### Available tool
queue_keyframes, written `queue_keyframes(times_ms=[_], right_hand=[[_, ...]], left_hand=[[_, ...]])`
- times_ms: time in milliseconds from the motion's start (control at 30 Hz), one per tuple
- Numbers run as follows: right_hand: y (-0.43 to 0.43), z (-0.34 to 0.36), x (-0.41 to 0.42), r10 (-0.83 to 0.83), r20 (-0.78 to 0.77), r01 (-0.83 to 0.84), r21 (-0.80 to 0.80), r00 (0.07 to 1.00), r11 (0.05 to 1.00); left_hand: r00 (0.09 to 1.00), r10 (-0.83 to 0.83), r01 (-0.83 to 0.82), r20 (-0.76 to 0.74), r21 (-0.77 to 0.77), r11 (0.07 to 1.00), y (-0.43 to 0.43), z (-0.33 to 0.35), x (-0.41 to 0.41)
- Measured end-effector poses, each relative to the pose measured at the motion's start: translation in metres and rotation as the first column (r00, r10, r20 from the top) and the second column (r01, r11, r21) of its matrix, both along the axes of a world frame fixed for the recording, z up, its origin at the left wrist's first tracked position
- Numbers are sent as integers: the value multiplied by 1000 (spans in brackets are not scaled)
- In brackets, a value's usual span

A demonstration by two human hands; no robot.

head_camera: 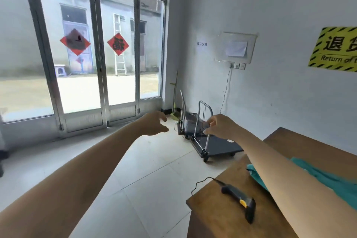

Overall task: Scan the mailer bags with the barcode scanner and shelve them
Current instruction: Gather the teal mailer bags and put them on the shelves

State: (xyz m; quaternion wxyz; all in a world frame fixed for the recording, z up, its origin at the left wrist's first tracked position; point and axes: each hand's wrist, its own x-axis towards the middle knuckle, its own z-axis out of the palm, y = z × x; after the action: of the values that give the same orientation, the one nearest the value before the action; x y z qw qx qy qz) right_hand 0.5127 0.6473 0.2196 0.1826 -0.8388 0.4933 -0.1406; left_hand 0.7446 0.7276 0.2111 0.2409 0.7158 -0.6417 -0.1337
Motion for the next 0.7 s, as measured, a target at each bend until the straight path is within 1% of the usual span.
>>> queue_keyframes(times_ms=[100, 200, 267, 400, 533, 633, 700], right_hand=[[-72, 12, 52, 14, 15, -14, 6, 1000, 1000], [-135, 25, 105, 33, 63, -34, 13, 997, 999], [-171, 26, 140, 52, 92, -54, 27, 994, 998], [-242, 10, 204, 78, 69, -79, 15, 995, 997], [-313, 0, 241, 39, 27, -38, -19, 999, 999], [-370, 2, 246, -83, 21, 84, -35, 996, 996], [-407, 5, 237, -191, 11, 191, -34, 982, 981]], left_hand=[[999, 30, -31, 27, 11, 999, -58, 18, 49], [996, 89, -88, 29, -34, 996, -109, 34, 103], [992, 120, -119, 41, -31, 992, -139, 38, 137], [990, 115, -115, 80, -3, 993, -213, 35, 200], [996, 14, -11, 86, -38, 999, -318, 35, 240], [990, -118, 122, 81, -44, 992, -406, 37, 242], [972, -211, 212, 105, 1, 977, -462, 37, 233]])
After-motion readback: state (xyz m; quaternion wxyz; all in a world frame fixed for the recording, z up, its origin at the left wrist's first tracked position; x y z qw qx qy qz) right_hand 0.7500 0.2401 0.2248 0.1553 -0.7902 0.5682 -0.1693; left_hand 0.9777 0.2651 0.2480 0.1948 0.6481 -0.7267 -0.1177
